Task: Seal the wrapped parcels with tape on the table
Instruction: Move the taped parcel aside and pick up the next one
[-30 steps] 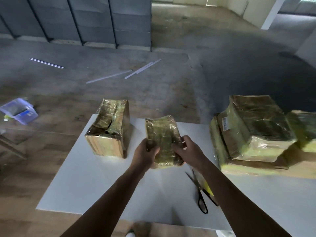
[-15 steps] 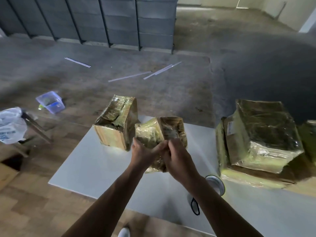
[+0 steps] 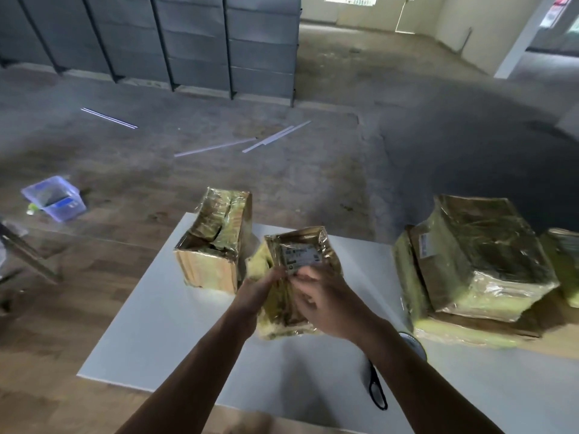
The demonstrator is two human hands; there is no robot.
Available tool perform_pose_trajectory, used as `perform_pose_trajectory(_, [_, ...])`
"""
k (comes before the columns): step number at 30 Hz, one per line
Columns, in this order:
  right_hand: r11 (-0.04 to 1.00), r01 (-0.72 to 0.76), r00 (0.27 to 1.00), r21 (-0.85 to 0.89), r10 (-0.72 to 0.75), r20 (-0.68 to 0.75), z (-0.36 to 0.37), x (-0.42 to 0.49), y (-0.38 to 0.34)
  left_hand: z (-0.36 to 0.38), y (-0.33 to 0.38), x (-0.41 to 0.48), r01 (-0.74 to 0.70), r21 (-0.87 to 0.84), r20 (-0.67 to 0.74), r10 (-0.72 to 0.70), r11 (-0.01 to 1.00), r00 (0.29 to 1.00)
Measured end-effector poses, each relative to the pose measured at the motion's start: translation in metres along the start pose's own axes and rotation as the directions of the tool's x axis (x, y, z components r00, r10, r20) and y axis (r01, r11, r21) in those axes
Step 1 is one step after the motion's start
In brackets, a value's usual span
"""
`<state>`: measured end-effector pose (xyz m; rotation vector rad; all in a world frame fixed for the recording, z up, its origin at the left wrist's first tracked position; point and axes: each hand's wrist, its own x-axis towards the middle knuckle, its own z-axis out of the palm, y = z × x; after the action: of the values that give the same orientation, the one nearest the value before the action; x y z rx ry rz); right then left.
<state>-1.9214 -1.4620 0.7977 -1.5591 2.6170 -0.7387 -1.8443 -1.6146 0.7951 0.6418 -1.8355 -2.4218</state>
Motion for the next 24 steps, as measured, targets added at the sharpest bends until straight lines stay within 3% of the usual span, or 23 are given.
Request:
perform_pose_trajectory(2, [0.986,-0.162,0.980,-0.036,0.157,-0.121,0.002,0.008,0.002,-0.005,0.004,-0.001,-0.031,-0.004,-0.001,0.031,1.000,1.000])
perform_pose_trajectory(5, [0.876,-0.481,0.843,-0.012,0.460,-0.279,0.004,0.015,0.008,-0.012,0.013,0.001,-0.161,0.037,0.081,0.158,0.986,0.984])
perform_pose_trajectory(8, [0.697,-0.663,0.711,0.273,0.700,-0.063,-0.003,0.018,0.016,-0.022,0.016,0.005,-0.283,0.055,0.126,0.275,0.958,0.953])
perform_pose_trajectory(11, [0.524,-0.671,0.670,0.525,0.732,0.126,-0.006,0.017,0.017,-0.037,0.008,0.017,-0.312,0.104,0.110,0.301,0.945,0.947])
perform_pose_trajectory(13, [0.471,-0.615,0.665,0.632,0.741,0.095,-0.002,0.015,0.018,-0.048,0.000,0.026,-0.363,0.260,0.126,0.341,0.895,0.931])
perform_pose_trajectory(17, [0.524,-0.625,0.596,0.578,0.799,-0.079,0.014,0.012,0.023,-0.060,-0.016,0.040,-0.292,0.593,0.162,0.244,0.750,0.956])
perform_pose_trajectory(19, [0.533,-0.613,0.568,0.583,0.810,-0.143,0.022,0.008,0.024,-0.061,-0.024,0.043,-0.309,0.626,0.188,0.246,0.716,0.951])
perform_pose_trajectory(21, [0.577,-0.575,0.595,0.580,0.781,-0.189,0.027,0.004,0.021,-0.056,-0.030,0.043,-0.306,0.574,0.187,0.242,0.759,0.952])
perform_pose_trajectory(24, [0.602,-0.519,0.635,0.607,0.746,-0.198,0.035,-0.001,0.020,-0.045,-0.035,0.041,-0.110,0.502,0.043,0.102,0.858,0.994])
